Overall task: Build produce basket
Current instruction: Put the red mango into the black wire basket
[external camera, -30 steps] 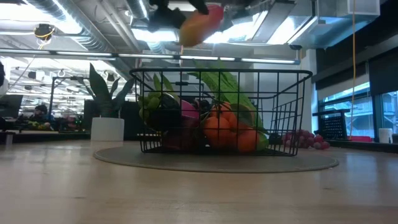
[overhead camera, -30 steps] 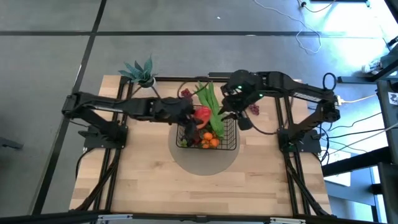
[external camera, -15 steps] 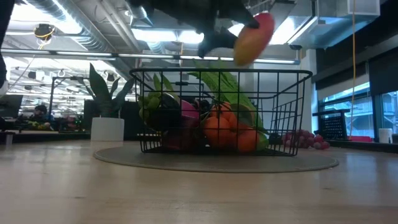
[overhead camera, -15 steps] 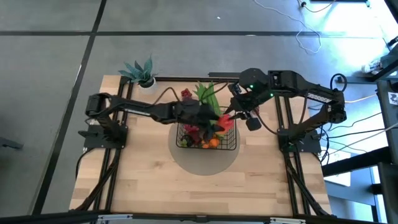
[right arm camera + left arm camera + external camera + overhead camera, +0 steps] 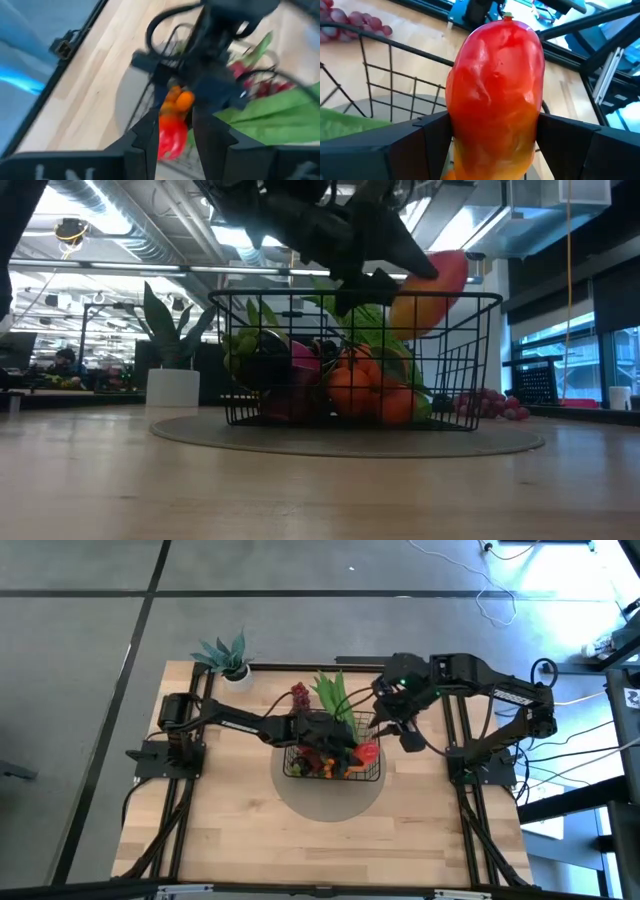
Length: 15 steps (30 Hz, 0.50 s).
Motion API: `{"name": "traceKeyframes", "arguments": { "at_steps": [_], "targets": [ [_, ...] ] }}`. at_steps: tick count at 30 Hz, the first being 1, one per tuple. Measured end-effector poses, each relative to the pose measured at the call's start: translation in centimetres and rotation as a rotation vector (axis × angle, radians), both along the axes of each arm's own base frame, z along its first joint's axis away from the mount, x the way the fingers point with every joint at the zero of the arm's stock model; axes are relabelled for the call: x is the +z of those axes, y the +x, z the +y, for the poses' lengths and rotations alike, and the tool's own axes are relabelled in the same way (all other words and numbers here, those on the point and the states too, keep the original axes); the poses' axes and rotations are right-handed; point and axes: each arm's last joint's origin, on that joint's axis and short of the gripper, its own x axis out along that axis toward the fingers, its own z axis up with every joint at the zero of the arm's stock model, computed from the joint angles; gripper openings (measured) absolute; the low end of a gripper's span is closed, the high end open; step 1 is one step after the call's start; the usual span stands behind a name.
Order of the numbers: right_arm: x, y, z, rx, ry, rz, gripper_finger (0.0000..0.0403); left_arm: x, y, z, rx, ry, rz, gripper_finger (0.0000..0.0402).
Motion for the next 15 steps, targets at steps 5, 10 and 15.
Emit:
{"name": "traceKeyframes", "arguments": {
  "at_steps": [5,10,15],
  "targets": [
    [-0.5,-0.8,0.1,-0.005,0.038,0.1,0.0106,0.0,0.0,0.1,-0.005,0.026,0.002,0.0233],
    [-0.8,-1.2,0.2,-0.007,0.045,0.157,0.0106,-0.3,-0.1,0.1,-0.008,0.05,0.032,0.0233],
    [-0.8,-1.2,0.2,-0.005,0.044,0.156,0.0106,-0.3,-0.1,-0.1,-0.014,0.049,0.034,0.0233]
  ]
}}
